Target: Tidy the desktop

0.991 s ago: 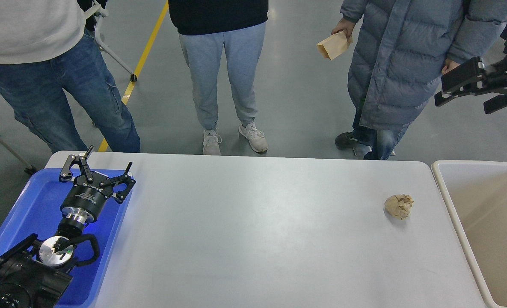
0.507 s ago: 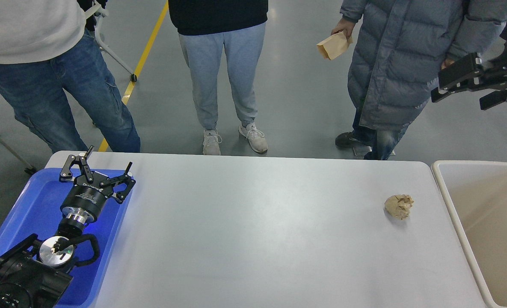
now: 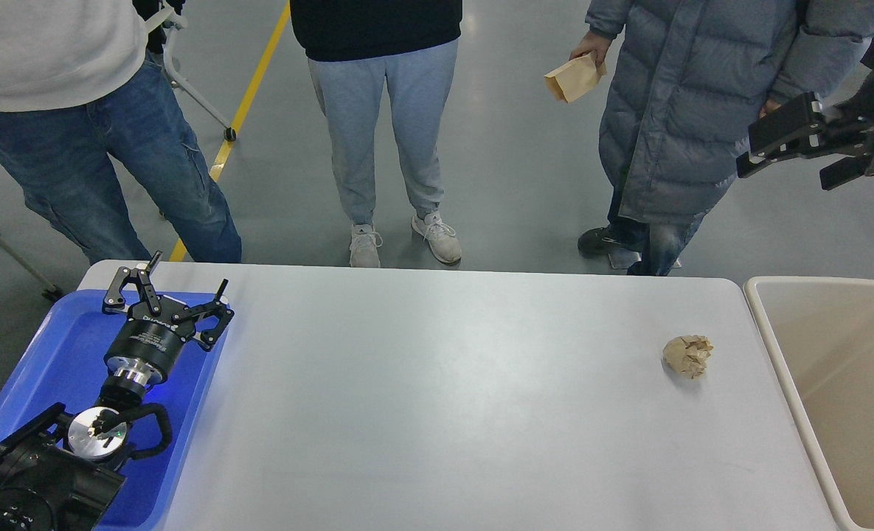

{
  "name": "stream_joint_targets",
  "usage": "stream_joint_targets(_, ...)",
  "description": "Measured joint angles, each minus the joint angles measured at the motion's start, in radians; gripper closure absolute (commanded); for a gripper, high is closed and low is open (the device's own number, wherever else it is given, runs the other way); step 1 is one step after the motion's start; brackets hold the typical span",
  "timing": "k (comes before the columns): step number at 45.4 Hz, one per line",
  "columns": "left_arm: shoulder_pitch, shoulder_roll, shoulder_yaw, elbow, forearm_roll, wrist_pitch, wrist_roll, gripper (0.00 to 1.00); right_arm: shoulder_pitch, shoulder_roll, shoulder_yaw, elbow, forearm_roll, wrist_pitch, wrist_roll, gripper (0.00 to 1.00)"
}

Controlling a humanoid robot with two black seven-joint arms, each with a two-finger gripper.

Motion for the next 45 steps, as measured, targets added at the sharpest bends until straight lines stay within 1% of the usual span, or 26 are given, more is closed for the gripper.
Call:
stream_joint_targets(34, 0.0, 0.0, 0.0, 0.0, 0.0, 0.0, 0.0, 0.0, -0.006, 0.006, -0.032, -0.08, 0.022, 0.0, 0.008, 0.0)
stream_joint_targets(45, 0.0, 0.0, 0.0, 0.0, 0.0, 0.0, 0.0, 0.0, -0.047, 0.043, -0.071, -0.128, 0.026, 0.0, 0.009, 0.0)
